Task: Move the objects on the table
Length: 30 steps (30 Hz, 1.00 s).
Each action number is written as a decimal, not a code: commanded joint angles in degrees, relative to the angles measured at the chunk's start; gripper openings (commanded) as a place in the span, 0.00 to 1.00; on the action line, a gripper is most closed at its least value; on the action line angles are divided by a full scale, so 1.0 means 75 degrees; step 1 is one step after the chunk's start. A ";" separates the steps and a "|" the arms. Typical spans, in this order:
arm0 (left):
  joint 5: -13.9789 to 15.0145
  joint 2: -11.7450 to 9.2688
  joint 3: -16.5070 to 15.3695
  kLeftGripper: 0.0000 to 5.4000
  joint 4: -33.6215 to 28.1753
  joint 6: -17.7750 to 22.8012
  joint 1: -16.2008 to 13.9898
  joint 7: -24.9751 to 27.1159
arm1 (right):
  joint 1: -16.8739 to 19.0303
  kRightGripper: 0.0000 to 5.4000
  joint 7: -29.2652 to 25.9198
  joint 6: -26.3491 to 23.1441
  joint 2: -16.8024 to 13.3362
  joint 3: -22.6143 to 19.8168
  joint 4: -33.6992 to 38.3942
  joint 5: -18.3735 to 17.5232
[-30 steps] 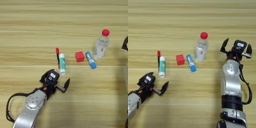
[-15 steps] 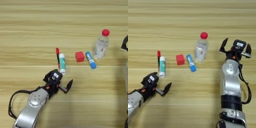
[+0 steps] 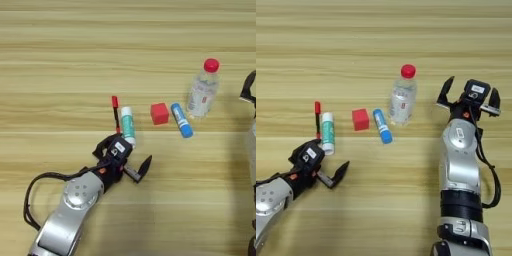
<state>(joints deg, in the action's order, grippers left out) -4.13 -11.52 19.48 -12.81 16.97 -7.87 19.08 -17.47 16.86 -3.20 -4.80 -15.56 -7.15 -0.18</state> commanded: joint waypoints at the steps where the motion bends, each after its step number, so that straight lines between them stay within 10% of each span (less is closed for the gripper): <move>1: -0.0089 0.0089 0.0153 1.00 0.0121 -0.0075 0.0142 -0.0015 | -0.0080 1.00 -0.0052 -0.0114 -0.0019 -0.0001 0.0061 -0.0070; 14: -0.0022 0.0225 -0.0116 1.00 0.0106 -0.0210 0.0349 -0.0259 | -0.0068 1.00 -0.0047 -0.0058 -0.0034 -0.0011 0.0059 -0.0058; 23: 0.1343 0.0680 -0.2390 1.00 0.0125 -0.0696 0.1287 -0.0951 | 0.0039 1.00 0.0118 0.0269 -0.0094 0.0067 0.0340 0.0263; 30: 0.0866 0.0186 -0.3574 1.00 0.1785 -0.1673 0.2114 -0.1881 | 0.0267 1.00 0.0210 0.0721 -0.0041 0.0238 0.1029 0.0678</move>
<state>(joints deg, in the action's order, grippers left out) 3.76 -8.88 -5.65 -4.34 6.41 5.72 6.82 -16.27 18.28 0.96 -5.10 -14.54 -1.56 3.62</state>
